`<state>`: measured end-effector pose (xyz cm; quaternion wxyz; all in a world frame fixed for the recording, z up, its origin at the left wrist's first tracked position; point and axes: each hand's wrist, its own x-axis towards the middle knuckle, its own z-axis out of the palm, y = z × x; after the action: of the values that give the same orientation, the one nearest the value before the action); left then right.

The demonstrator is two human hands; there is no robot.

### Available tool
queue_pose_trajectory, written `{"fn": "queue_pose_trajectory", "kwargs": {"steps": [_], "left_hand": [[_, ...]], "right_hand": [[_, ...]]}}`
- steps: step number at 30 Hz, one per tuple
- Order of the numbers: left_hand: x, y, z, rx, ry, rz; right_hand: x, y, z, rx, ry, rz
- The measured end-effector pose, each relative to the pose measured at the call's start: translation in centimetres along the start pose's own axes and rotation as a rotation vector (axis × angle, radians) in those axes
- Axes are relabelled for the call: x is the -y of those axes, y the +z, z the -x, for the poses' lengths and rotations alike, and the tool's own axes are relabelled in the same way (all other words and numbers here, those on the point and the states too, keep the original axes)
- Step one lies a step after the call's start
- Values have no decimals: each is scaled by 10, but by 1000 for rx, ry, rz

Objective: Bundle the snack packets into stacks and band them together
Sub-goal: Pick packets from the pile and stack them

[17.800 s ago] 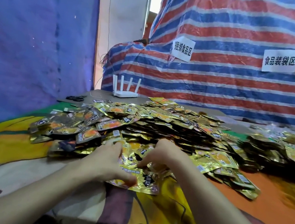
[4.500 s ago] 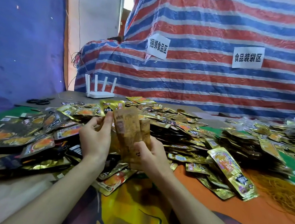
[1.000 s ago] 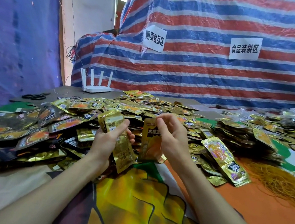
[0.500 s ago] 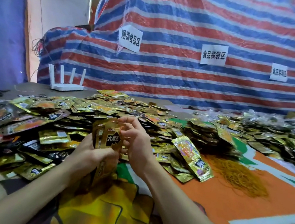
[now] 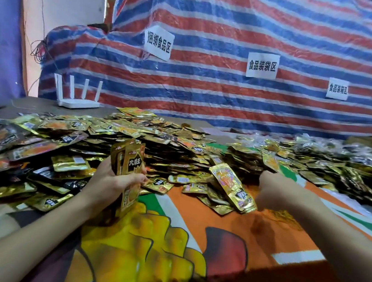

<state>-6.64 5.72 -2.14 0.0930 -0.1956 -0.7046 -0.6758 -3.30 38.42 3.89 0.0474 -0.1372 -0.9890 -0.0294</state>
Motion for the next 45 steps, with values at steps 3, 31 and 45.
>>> {"fn": "queue_pose_trajectory", "kwargs": {"steps": [3, 31, 45], "left_hand": [[-6, 2, 2, -8, -17, 7], [-15, -21, -4, -39, -414, 480], [-18, -42, -11, 135, -345, 846]], "right_hand": [[-22, 8, 3, -3, 59, 84], [187, 16, -2, 6, -491, -1371], [169, 28, -15, 744, -547, -2128]]}}
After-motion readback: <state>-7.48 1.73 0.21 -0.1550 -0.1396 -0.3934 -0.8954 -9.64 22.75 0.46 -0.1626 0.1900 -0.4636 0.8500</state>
